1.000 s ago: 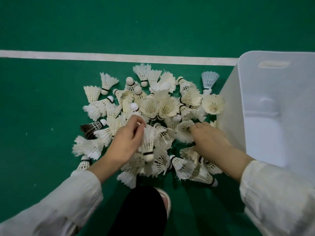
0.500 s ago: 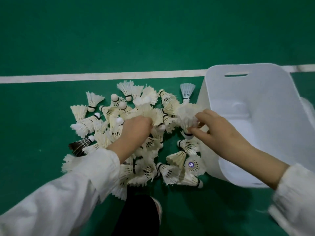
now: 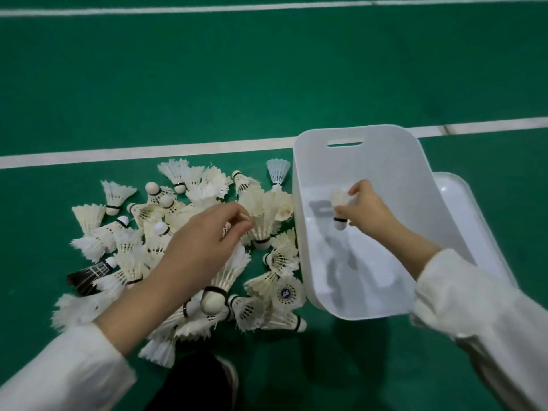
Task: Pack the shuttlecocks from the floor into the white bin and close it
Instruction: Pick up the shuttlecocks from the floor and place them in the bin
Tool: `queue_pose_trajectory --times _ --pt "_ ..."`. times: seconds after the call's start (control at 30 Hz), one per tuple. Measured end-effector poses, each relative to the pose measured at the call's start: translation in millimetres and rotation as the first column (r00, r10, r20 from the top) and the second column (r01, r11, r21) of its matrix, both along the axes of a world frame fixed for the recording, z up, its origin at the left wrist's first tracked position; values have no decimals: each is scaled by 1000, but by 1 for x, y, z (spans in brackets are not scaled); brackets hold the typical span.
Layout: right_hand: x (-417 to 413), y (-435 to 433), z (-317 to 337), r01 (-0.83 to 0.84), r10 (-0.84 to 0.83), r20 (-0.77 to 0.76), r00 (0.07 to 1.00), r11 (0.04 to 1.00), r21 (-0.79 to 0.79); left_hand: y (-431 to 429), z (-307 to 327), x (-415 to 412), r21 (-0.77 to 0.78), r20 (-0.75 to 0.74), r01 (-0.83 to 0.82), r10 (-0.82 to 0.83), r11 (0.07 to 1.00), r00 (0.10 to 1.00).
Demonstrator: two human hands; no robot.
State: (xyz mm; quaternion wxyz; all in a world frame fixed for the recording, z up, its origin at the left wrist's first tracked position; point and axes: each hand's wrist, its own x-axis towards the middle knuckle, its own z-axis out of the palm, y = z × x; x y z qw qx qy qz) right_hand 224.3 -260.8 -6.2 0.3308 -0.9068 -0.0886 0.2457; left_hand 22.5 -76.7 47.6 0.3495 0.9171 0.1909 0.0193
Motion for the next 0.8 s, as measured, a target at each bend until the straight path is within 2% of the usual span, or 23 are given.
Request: queue_pose_trajectory --times 0.2,0.43,0.5,0.57,0.63,0.7,0.73,0.8 --pt "17 31 -40 -250 258 27 966 953 -169 -5 -5 8 -9 -26 9 -10 1000 1000" --pt "21 46 -52 -249 242 -68 968 963 -104 -2 -9 12 7 -38 29 -29 1000 999" --pt "20 41 -39 -253 250 -37 968 960 -120 -2 -10 13 14 -33 41 -40 999 999" --pt "12 32 -12 -204 205 90 975 979 -19 -2 -9 15 21 -8 48 -47 999 999" --pt "-9 19 24 -194 147 227 963 960 204 -3 -7 17 44 21 60 -61 997 998" --pt "-38 8 62 -349 257 286 923 872 343 -6 -2 20 60 44 79 -82 995 996" --pt "-53 5 76 -454 373 284 883 831 321 -9 1 22 61 54 90 -93 994 994" --pt "-71 8 85 -604 565 231 792 780 164 -12 6 27 67 81 118 -124 991 989"
